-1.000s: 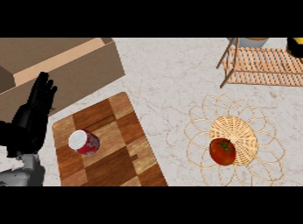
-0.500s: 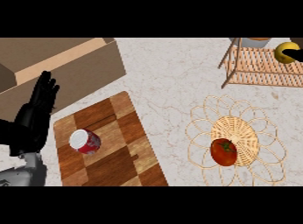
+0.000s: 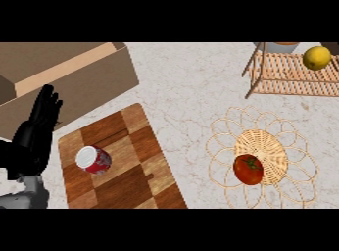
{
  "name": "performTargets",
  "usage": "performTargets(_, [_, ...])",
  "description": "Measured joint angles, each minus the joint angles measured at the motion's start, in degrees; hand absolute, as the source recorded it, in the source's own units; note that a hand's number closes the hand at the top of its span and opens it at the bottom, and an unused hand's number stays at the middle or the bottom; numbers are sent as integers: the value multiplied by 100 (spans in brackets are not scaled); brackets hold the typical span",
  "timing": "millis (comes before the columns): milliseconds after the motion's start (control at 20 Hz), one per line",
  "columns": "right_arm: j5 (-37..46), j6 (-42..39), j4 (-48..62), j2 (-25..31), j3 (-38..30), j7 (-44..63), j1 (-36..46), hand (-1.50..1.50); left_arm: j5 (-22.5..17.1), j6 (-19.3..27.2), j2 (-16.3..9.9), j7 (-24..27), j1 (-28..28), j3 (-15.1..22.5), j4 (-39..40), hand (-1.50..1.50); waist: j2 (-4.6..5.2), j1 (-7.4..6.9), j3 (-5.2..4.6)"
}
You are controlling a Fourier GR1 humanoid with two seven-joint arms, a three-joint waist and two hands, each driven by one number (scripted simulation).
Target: Pick the lemon from the placemat and place it in the tiered shelf
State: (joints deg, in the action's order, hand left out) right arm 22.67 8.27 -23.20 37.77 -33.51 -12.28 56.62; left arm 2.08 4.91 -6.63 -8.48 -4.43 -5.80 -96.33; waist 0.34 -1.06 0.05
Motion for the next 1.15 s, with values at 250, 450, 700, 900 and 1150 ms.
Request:
performTargets(250, [-295, -12, -200, 417, -244, 340, -215, -150, 25, 35, -8, -69, 12, -19, -60, 0, -29, 77, -4])
performTargets(450, [-588, -315, -183, 950, -521, 584, -517, -150, -18, 13, -31, -169, 23, -48, -139, 0, -34, 101, -4])
performTargets(700, [-951, -967, -184, 1588, -796, 561, -1115, -150, -31, 13, -58, -228, 19, -89, -202, 0, -35, 118, -4])
performTargets(900, [-1279, -1579, -129, 1989, -1004, 398, -1579, -150, -6, 31, -43, -167, -31, -102, -104, 0, -30, 118, 0])
performTargets(1150, [-1605, -2171, 64, 2360, -1214, -17, -2156, -150, 57, 70, -18, -193, -117, -65, -62, 0, -22, 101, 1])
